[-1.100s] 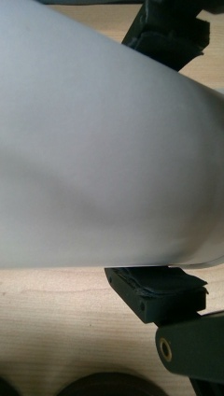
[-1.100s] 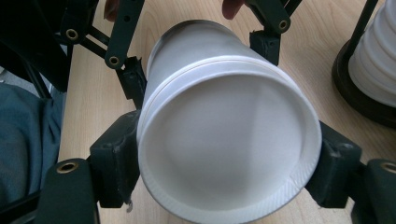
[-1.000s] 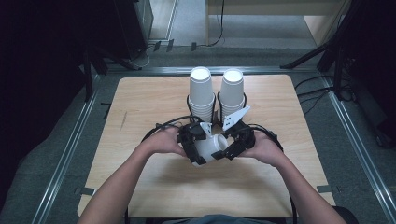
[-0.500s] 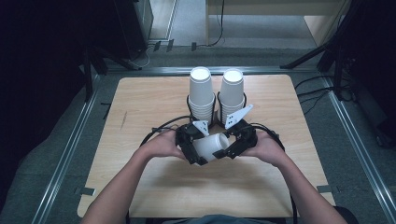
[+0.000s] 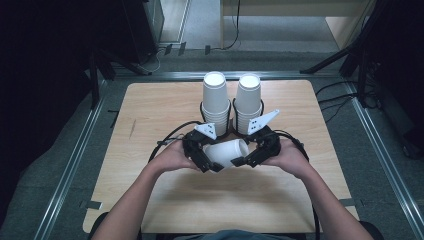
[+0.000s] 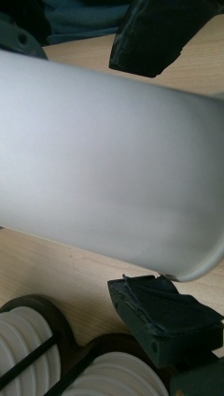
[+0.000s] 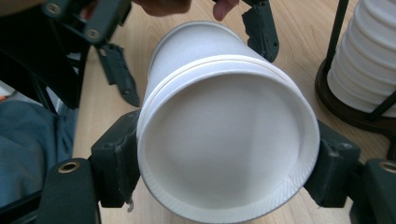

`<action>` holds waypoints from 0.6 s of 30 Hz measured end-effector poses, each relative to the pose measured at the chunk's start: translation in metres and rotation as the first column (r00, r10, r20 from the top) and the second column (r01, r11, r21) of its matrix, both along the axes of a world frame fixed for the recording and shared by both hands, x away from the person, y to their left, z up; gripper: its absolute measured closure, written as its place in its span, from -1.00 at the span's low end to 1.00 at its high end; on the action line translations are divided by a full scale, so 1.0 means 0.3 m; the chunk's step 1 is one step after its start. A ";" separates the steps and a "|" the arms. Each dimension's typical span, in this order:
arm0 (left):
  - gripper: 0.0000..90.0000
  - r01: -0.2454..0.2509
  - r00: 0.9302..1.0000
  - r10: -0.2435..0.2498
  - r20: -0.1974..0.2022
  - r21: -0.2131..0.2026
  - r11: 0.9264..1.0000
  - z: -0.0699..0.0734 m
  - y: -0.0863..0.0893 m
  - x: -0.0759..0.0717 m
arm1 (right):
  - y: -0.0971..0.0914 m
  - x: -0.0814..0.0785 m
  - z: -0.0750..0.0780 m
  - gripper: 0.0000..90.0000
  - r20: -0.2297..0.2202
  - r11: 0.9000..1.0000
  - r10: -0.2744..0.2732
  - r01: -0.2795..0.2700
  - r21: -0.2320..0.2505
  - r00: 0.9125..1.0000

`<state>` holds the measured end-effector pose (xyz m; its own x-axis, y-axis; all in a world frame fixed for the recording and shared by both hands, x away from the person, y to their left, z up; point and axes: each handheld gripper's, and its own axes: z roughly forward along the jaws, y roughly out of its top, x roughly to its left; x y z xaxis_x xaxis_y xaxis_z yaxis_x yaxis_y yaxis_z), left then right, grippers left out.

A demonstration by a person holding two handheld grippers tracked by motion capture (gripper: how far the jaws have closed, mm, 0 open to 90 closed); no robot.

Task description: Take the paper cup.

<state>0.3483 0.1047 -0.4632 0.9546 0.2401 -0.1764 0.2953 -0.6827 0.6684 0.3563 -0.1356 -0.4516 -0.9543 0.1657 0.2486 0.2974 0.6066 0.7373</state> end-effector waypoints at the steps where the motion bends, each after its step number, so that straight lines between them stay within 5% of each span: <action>1: -1.00 -0.003 1.000 0.002 -0.007 -0.015 1.000 -0.001 0.005 0.001 | -0.003 -0.001 0.003 -0.45 0.005 1.000 -0.003 0.002 0.006 1.000; 6: -1.00 -0.016 1.000 0.015 -0.022 -0.065 0.998 -0.002 0.021 0.000 | -0.013 -0.003 0.014 -0.45 0.013 1.000 -0.007 0.006 0.028 1.000; 18: -1.00 -0.001 1.000 0.000 -0.010 -0.091 0.996 -0.022 0.017 -0.011 | -0.024 -0.004 0.038 -0.45 -0.009 0.995 -0.002 0.003 0.095 1.000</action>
